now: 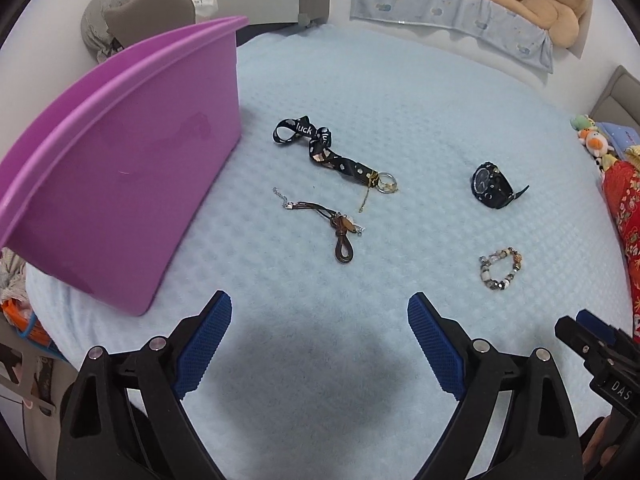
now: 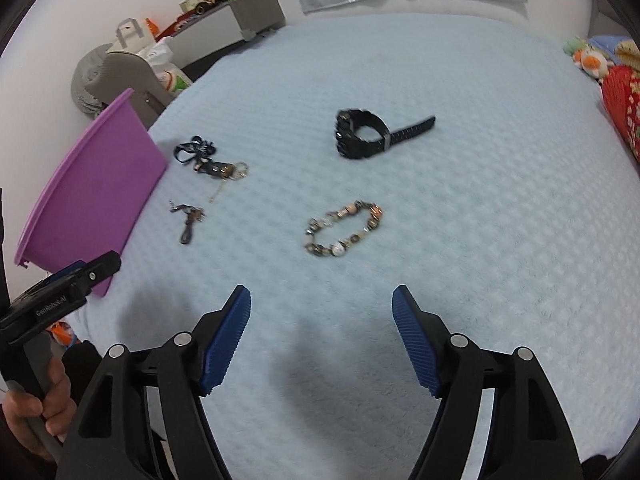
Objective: Organize jewelry
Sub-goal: 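Move both open tools back over the jewelry on the bed, then grasp the brown leather cord with the left tool while the right tool grasps the beaded bracelet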
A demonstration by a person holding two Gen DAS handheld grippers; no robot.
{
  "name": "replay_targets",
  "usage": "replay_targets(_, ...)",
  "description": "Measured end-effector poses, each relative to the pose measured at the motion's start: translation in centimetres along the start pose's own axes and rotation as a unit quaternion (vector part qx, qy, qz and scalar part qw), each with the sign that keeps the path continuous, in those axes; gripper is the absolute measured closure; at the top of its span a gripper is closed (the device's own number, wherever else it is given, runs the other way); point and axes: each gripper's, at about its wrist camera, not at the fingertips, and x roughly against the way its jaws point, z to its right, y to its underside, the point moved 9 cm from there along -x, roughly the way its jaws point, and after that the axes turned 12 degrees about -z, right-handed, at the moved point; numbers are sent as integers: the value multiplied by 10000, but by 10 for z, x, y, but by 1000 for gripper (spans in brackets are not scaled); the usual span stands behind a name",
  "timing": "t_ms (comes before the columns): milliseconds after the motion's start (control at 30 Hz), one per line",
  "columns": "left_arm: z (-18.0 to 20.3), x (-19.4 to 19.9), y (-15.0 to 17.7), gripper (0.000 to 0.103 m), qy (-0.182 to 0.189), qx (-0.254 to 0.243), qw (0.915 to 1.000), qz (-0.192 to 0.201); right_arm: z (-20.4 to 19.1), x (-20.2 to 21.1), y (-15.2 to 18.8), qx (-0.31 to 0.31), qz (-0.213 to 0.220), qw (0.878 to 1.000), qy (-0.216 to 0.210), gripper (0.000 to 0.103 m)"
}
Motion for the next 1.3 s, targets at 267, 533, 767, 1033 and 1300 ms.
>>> replay_targets(267, 5, -29, -12, 13, 65, 44, 9999, -79, 9, -31, -8, -114, -202, 9997, 61, 32)
replay_targets(533, 6, -64, -17, 13, 64, 130, 9995, -278, 12, -59, -24, -46, -228, 9995, 232, 32)
replay_targets(767, 13, -89, -30, 13, -39, 41, 9995, -297, 13, -79, -31, 3, -288, 9990, 333, 32)
replay_targets(1033, 17, -108, -40, 13, -100, 23, 9994, -344, 11, -96, -40, 160, -264, 9975, 631, 28)
replay_targets(1300, 15, -124, -49, 11, -158, 37, 9991, -382, 10, -108, -52, 307, -124, 9959, 840, 23)
